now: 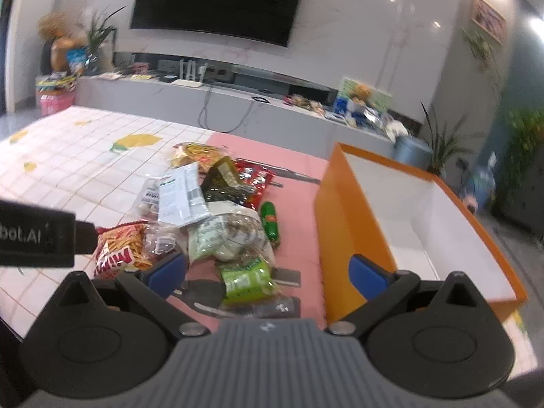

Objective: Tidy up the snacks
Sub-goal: 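Grasp the red Mimi bag with the left gripper while the right grasps the green bread bag, then carry both bags into the orange box and open both grippers to drop them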

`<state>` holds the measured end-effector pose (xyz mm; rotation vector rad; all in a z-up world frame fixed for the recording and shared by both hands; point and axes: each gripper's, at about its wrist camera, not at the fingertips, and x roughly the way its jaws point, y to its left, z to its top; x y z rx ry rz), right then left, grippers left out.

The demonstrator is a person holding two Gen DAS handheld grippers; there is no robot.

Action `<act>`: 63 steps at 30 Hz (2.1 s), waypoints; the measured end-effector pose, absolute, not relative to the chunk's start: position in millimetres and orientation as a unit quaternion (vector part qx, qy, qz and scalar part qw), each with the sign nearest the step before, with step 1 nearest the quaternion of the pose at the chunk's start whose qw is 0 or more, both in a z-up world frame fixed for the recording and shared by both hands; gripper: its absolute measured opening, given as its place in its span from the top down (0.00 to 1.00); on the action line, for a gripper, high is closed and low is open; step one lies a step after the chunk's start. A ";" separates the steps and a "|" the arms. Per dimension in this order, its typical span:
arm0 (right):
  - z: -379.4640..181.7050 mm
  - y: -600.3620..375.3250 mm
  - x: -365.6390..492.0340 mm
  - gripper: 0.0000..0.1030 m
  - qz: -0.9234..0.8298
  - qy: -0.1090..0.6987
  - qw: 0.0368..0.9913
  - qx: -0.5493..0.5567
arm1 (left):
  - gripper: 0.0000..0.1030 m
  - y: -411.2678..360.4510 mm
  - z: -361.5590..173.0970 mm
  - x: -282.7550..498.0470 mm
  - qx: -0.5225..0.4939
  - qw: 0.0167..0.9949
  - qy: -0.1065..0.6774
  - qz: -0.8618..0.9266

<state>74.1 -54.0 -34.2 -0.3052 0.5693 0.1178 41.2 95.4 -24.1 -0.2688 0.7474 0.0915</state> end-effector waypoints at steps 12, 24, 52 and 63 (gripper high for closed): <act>-84.3 -38.3 113.8 0.15 0.064 0.320 0.921 -0.213 | 0.02 103.6 -50.8 72.4 -0.147 0.909 0.390 0.026; -105.9 -42.7 128.8 0.44 0.077 0.327 0.920 -0.204 | 0.02 105.6 -67.7 97.2 -0.169 0.888 0.426 0.031; -93.1 -47.8 87.8 0.54 0.119 0.299 0.923 -0.211 | 0.39 109.4 -91.6 113.3 -0.197 0.886 0.411 0.089; -83.0 -48.8 75.5 0.54 0.128 0.280 0.931 -0.195 | 0.47 119.2 -73.9 84.1 -0.215 0.893 0.382 0.100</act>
